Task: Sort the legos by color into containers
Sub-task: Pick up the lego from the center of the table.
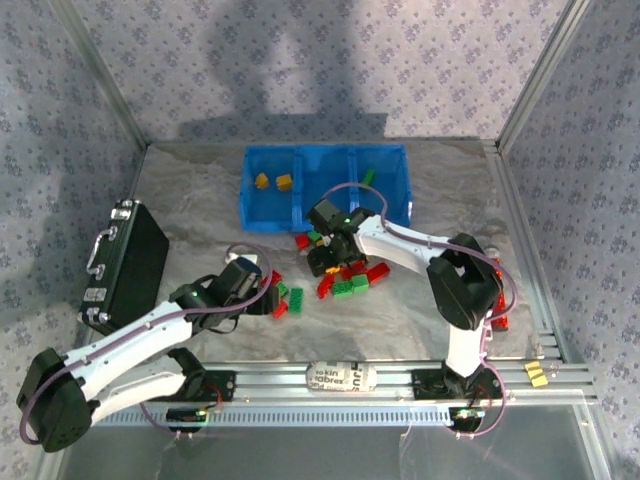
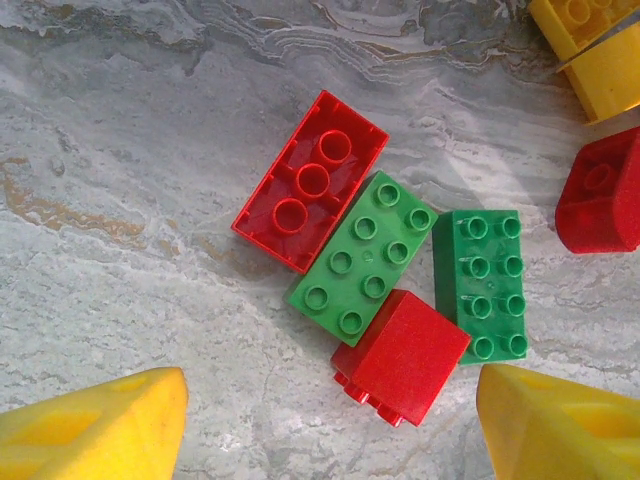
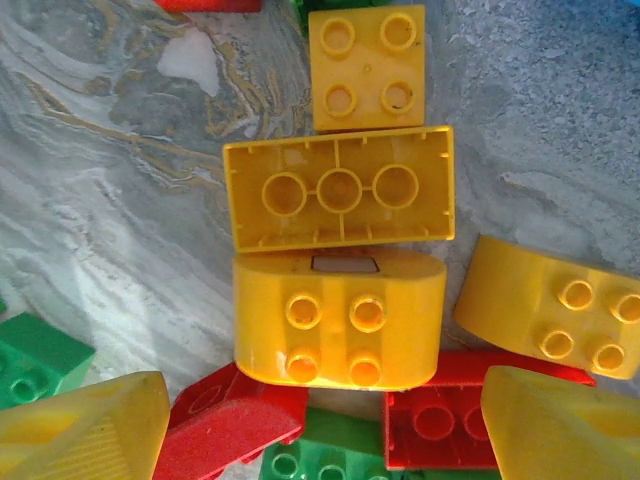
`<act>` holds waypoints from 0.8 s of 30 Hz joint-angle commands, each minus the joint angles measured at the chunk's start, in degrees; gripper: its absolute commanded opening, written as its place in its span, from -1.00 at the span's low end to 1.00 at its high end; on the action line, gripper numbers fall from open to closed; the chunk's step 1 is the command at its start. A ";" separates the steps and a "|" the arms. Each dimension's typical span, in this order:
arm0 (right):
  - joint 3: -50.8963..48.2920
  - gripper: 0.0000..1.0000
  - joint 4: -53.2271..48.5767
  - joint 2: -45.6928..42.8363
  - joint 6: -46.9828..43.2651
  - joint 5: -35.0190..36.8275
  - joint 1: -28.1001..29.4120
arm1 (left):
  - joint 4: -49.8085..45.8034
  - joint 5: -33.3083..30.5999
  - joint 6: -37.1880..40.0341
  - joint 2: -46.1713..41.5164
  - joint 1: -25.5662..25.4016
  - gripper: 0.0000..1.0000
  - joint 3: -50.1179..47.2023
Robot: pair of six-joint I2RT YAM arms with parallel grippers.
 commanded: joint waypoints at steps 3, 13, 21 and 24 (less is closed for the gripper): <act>3.14 0.66 -3.32 3.74 -1.51 2.08 1.09 | -2.30 -0.66 -0.82 -2.54 -0.39 0.53 -0.04; 3.41 0.61 -3.22 6.04 -0.68 3.62 1.69 | -5.06 -2.50 -1.58 -10.15 -0.21 0.52 0.82; 4.30 0.57 -2.94 7.85 -0.65 4.07 1.42 | -6.04 -2.94 -1.59 -12.51 -0.05 0.52 2.19; 4.41 0.57 -2.41 8.35 -0.50 3.88 1.04 | -6.34 -2.99 -1.49 -12.64 0.04 0.52 2.38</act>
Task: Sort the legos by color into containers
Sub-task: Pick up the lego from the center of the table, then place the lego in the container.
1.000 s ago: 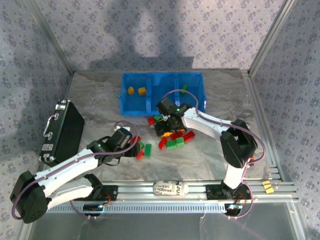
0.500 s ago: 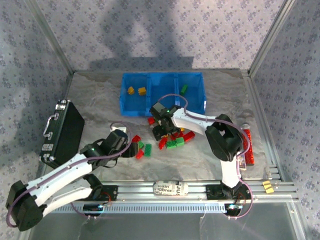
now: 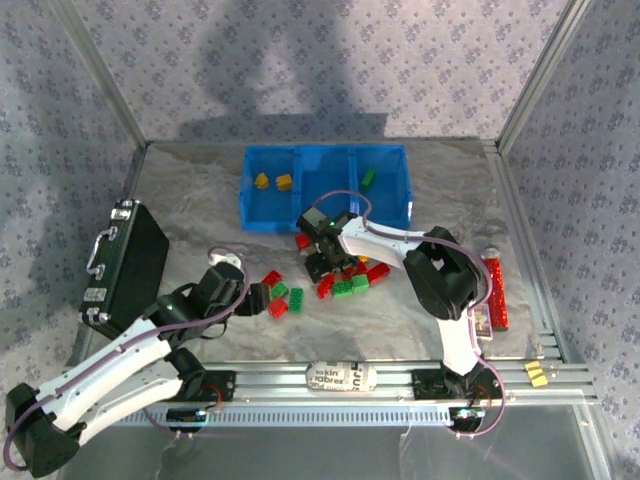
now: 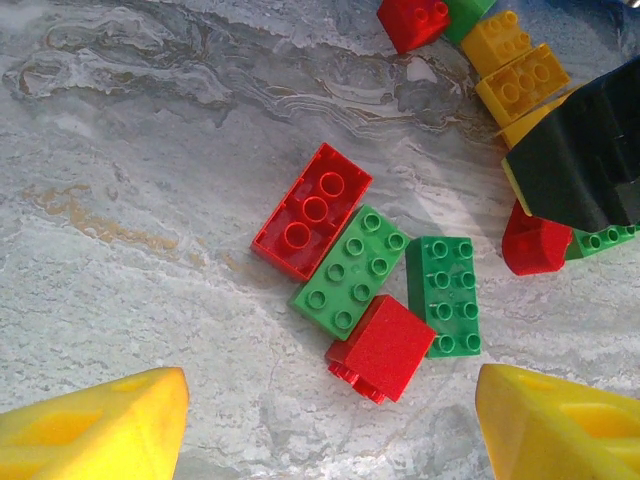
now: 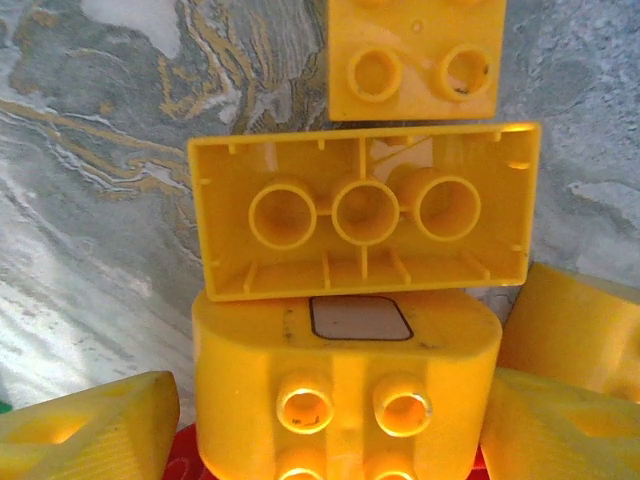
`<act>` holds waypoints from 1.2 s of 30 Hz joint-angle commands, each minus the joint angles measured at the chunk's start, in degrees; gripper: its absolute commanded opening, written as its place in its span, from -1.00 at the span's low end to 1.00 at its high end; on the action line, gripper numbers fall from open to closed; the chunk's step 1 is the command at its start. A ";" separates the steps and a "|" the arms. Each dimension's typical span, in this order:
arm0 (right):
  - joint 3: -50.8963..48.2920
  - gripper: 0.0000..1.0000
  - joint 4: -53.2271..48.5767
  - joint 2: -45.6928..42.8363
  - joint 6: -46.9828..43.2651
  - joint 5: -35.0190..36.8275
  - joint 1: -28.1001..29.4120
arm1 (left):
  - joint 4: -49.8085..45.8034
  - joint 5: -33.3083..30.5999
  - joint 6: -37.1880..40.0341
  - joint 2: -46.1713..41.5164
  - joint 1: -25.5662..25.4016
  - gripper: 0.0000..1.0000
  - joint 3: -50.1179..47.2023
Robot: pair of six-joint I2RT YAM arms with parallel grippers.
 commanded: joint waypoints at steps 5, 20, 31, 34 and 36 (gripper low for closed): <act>2.09 0.49 -0.52 2.36 0.35 1.15 -0.86 | -1.47 -0.96 -0.45 -0.73 0.01 0.52 1.90; 9.98 0.19 -6.76 -7.70 -0.21 4.87 1.27 | -1.92 -1.64 0.71 -1.22 0.78 0.51 2.74; 38.77 0.20 -11.86 5.03 -5.76 -0.29 0.28 | -5.54 -2.07 0.86 -3.28 1.01 0.50 3.44; 49.40 0.20 -13.89 11.66 -6.49 -3.07 -0.45 | -6.49 -2.07 0.57 -4.37 1.03 0.50 3.65; 57.27 0.20 -15.62 17.07 -7.04 -5.19 -0.94 | -6.81 -1.93 0.37 -4.95 1.03 0.50 3.60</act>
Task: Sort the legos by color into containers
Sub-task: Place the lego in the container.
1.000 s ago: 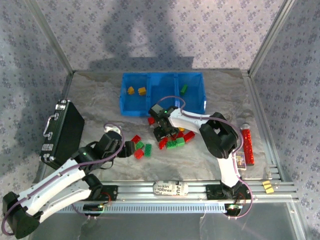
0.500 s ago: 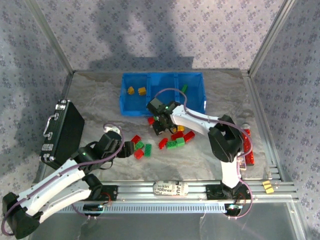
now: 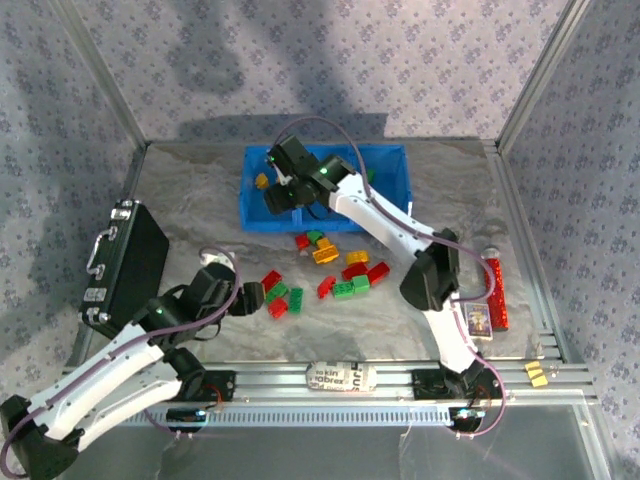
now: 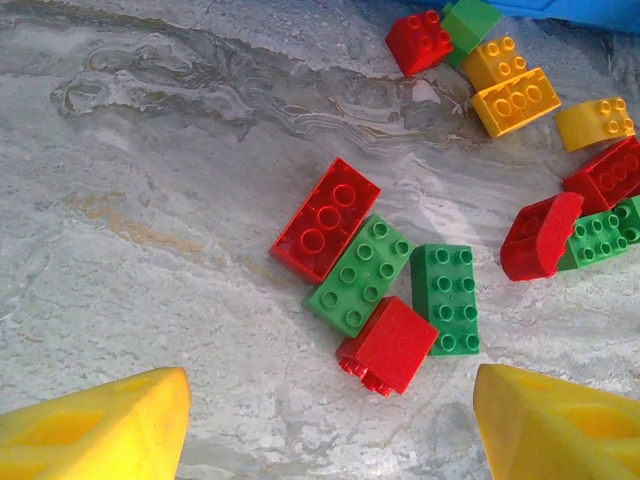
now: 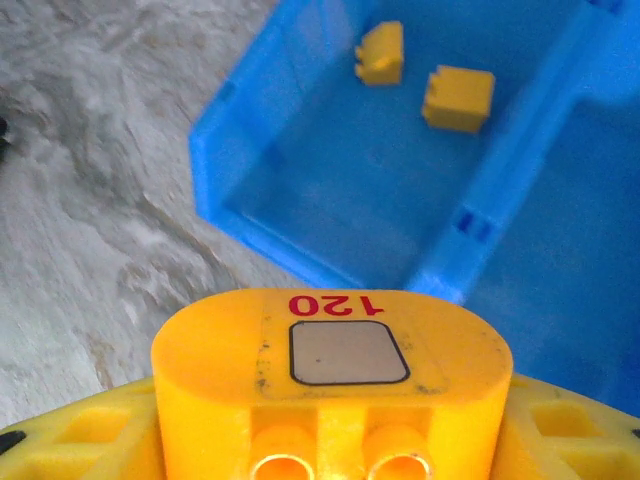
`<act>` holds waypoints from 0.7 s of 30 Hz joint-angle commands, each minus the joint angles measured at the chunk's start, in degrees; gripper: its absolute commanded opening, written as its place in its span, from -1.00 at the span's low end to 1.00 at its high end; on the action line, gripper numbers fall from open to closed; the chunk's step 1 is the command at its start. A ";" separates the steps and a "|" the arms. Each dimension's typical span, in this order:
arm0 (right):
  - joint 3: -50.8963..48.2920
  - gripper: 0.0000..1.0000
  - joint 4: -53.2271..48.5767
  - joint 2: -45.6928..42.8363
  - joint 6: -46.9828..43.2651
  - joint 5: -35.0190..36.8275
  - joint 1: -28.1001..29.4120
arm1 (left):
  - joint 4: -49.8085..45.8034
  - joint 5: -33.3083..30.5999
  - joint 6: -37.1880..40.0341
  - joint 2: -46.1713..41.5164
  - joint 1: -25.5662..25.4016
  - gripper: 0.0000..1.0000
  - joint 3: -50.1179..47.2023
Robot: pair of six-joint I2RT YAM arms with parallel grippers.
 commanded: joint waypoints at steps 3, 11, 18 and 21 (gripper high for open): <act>17.43 0.22 -6.11 13.60 -2.23 -5.52 -2.48 | -2.89 -0.15 -0.09 -1.34 0.21 0.50 2.25; 11.57 0.98 -1.53 6.85 -1.73 -5.93 -3.66 | -4.29 1.24 -0.37 -1.44 0.10 0.50 3.23; -14.31 0.98 5.81 -13.14 -3.20 -3.75 -2.18 | -0.34 4.18 1.38 7.16 0.08 0.50 2.53; -24.40 0.98 9.15 -20.81 -3.30 -3.68 -2.22 | 2.14 3.98 2.89 12.97 0.70 0.49 2.93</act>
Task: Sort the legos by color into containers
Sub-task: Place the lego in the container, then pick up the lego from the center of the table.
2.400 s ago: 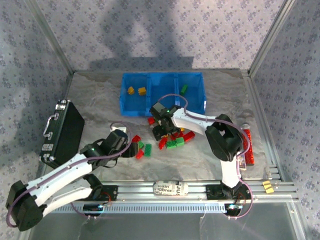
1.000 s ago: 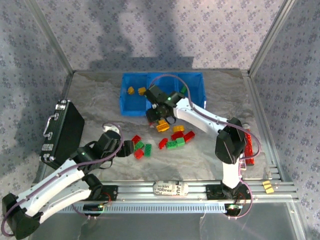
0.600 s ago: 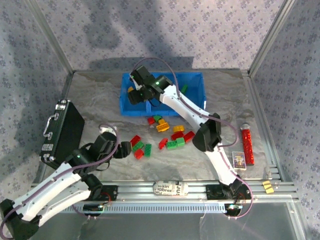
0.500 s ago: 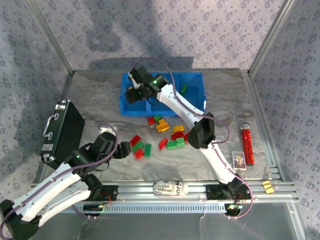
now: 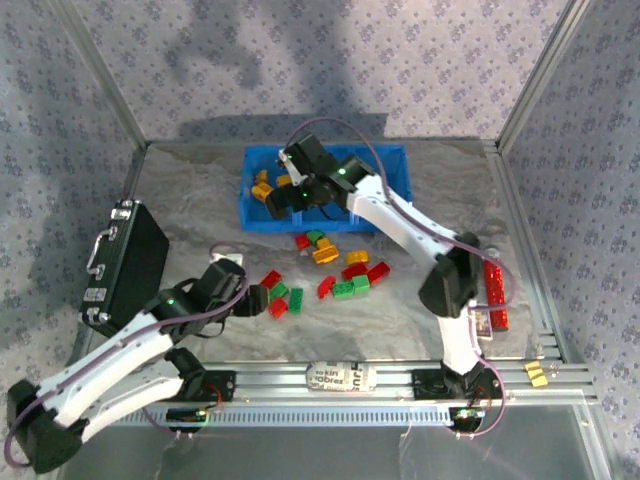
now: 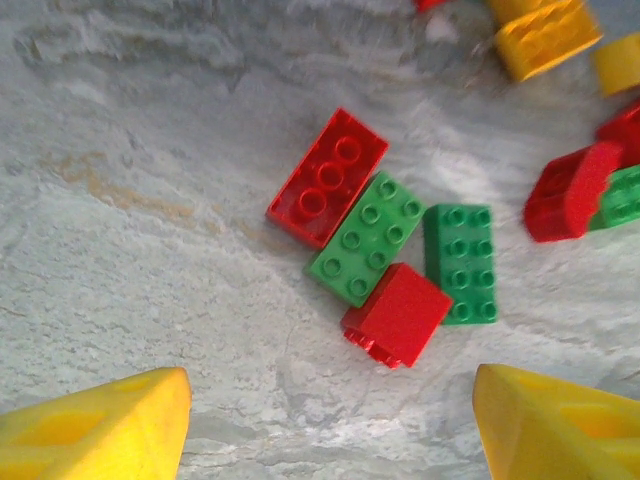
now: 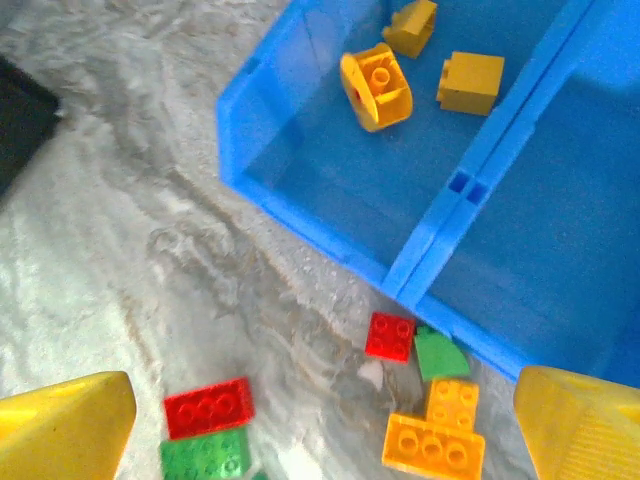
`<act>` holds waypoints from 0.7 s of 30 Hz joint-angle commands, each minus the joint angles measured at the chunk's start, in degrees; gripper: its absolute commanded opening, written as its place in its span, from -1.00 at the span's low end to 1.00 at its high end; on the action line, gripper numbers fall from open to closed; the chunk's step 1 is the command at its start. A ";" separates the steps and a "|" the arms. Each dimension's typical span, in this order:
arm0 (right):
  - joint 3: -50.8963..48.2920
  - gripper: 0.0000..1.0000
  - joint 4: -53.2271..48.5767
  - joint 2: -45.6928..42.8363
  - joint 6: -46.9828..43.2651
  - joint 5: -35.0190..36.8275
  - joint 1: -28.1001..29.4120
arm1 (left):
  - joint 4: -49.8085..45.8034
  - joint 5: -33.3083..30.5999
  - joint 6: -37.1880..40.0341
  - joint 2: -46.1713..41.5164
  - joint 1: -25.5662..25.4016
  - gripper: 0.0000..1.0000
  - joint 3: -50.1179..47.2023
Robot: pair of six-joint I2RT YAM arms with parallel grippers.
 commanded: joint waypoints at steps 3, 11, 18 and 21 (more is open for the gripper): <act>-13.14 0.98 5.09 -11.03 -0.88 1.47 -0.62 | 4.62 3.39 3.48 9.01 4.31 0.45 2.32; -26.19 0.98 8.46 -19.39 0.82 2.63 -1.13 | 10.18 8.18 7.89 18.96 12.97 0.36 4.67; -32.25 0.98 11.17 -22.84 2.29 1.64 -2.19 | 11.93 8.74 10.13 27.95 13.06 0.36 8.92; -34.12 0.98 11.92 -23.85 2.78 1.34 -2.56 | 11.64 8.28 11.08 31.89 13.02 0.36 11.30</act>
